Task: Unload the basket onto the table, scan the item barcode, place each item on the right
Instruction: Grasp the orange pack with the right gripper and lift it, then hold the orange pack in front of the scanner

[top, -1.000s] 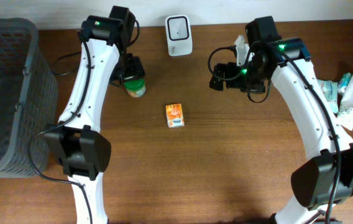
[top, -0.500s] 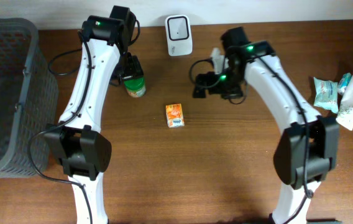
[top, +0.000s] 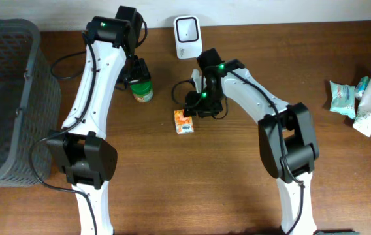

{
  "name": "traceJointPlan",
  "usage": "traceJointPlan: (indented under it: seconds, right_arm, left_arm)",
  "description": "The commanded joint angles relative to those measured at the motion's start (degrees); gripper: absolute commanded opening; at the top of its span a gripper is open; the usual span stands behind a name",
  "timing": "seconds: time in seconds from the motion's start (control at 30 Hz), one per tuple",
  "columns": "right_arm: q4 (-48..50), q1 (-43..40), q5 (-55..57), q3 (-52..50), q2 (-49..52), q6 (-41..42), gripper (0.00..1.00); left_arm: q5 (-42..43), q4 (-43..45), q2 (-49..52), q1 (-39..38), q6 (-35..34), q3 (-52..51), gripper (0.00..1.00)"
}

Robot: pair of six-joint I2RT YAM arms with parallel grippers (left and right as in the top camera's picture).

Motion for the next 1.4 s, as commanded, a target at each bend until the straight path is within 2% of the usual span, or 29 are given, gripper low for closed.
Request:
traceJointPlan:
  seconds: [0.0,0.13,0.23,0.37,0.4,0.43,0.53,0.63,0.7,0.83,1.0,1.17,1.37]
  right_arm:
    - [0.02,1.68,1.88,-0.5,0.02,0.02,0.52]
    - [0.2,1.7,1.81,-0.5,1.99,0.02,0.51]
    - [0.02,1.7,1.36,-0.55,4.5,0.02,0.43]
    - [0.0,1.77,1.33,-0.59,5.33,0.0,0.2]
    - [0.0,1.9,1.16,-0.59,5.33,0.0,0.06]
    - [-0.5,2.08,0.63,-0.59,5.33,-0.02,0.04]
    - [-3.06,1.11,-4.87,-0.52,4.96,-0.96,0.04]
    - [-4.85,-3.72,-25.75,-0.52,3.17,-13.2,0.04]
    - [-6.23,-7.89,-38.75,-0.52,2.73,-17.94,0.04]
    - [-9.88,-12.7,-47.93,-0.52,2.73,-25.03,0.04]
    - [-9.55,-16.17,-62.25,-0.44,2.73,-32.72,0.04]
    - [-8.7,-19.17,-62.27,2.27,2.73,-32.54,0.04]
    - [-15.34,-22.53,-62.27,11.43,1.64,-32.44,0.04]
  left_arm:
    - [-0.66,0.07,-0.13,0.15,0.5,0.94,0.99]
    - [-0.66,0.07,-0.13,0.15,0.5,0.94,0.99]
    - [-0.66,0.07,-0.13,0.15,0.5,0.94,0.99]
    - [-0.66,0.07,-0.13,0.15,0.5,0.94,0.99]
    - [-0.66,0.09,-0.13,0.15,0.5,0.94,0.99]
    - [-0.66,0.07,-0.13,0.15,0.5,0.94,0.99]
    - [-0.66,0.07,-0.13,0.15,0.5,0.94,0.99]
    - [-0.66,0.07,-0.13,0.15,0.5,0.94,0.99]
    - [-0.66,0.09,-0.13,0.15,0.5,0.94,0.99]
    - [-0.66,0.07,-0.13,0.15,0.5,0.94,0.99]
    - [-0.66,0.09,-0.13,0.15,0.5,0.94,0.99]
    - [-0.66,0.07,-0.13,0.15,0.5,0.94,0.99]
    - [-0.66,0.07,-0.13,0.15,0.5,0.94,0.99]
